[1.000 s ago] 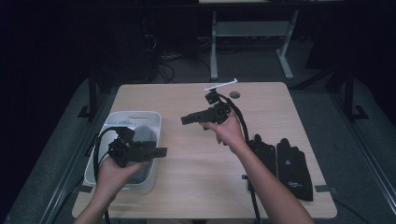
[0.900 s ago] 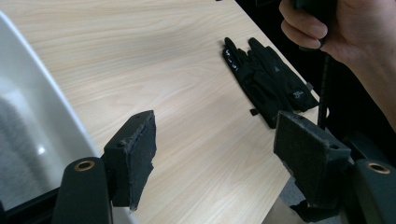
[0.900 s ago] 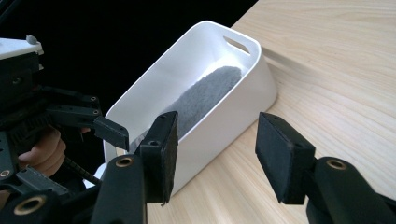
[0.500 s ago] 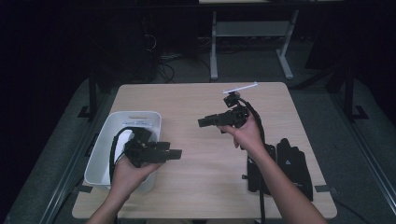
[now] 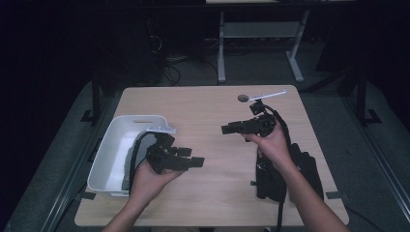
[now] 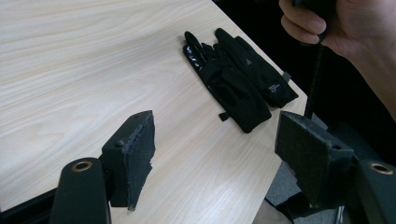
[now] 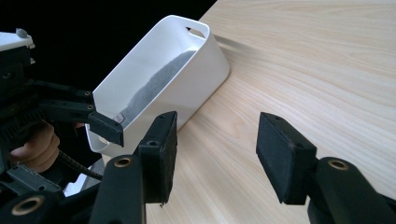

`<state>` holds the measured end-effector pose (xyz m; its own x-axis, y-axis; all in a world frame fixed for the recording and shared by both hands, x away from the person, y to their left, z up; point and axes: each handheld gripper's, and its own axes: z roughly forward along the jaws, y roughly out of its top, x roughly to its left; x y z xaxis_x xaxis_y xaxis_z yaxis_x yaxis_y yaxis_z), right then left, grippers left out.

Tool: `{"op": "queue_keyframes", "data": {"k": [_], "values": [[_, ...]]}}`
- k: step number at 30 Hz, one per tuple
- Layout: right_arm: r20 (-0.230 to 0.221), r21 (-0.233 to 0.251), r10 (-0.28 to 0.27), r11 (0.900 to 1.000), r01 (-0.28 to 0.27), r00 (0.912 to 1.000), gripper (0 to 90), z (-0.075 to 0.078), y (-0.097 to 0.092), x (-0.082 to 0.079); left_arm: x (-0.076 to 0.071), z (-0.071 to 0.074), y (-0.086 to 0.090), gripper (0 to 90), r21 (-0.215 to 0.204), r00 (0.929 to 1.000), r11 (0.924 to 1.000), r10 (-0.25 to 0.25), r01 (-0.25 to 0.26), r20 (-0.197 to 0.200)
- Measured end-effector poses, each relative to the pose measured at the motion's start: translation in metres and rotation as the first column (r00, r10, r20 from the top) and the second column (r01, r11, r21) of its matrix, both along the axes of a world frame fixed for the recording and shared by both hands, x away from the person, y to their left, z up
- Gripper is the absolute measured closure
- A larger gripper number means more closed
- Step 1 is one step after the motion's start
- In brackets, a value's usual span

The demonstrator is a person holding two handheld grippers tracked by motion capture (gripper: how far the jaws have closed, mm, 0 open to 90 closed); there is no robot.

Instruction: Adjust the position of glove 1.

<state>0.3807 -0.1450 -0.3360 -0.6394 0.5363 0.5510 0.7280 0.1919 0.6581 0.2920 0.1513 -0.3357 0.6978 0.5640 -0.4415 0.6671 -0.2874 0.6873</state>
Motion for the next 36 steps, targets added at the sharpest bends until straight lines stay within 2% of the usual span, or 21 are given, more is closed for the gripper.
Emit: {"op": "queue_keyframes", "data": {"k": [12, 20, 22, 26, 36], "values": [[0.008, -0.013, -0.048, 0.9988, 0.048, 0.9988, 47.7, -0.002, -0.034, -0.010, 0.001, -0.002, -0.026, 28.5, 0.009, 0.9989, 0.9989, -0.046, 0.046, 0.010], [-0.003, -0.033, -0.083, 0.9960, 0.083, 0.9965, 47.3, -0.011, -0.061, -0.020, 0.002, -0.012, -0.050, 28.1, 0.032, 0.9966, 0.9960, -0.083, 0.083, 0.002], [0.001, -0.031, -0.085, 0.9959, 0.085, 0.9964, 47.3, -0.012, -0.064, -0.021, 0.002, -0.014, -0.054, 28.1, 0.030, 0.9961, 0.9957, -0.088, 0.088, -0.002], [-0.005, -0.034, -0.113, 0.9930, 0.113, 0.9936, 47.3, -0.017, -0.080, -0.026, 0.004, -0.019, -0.067, 28.1, 0.023, 0.9946, 0.9943, -0.104, 0.104, -0.005], [-0.015, -0.057, -0.154, 0.9866, 0.153, 0.9880, 46.9, -0.031, -0.102, -0.035, 0.005, -0.027, -0.083, 27.5, 0.029, 0.9917, 0.9913, -0.128, 0.128, -0.009]]}}
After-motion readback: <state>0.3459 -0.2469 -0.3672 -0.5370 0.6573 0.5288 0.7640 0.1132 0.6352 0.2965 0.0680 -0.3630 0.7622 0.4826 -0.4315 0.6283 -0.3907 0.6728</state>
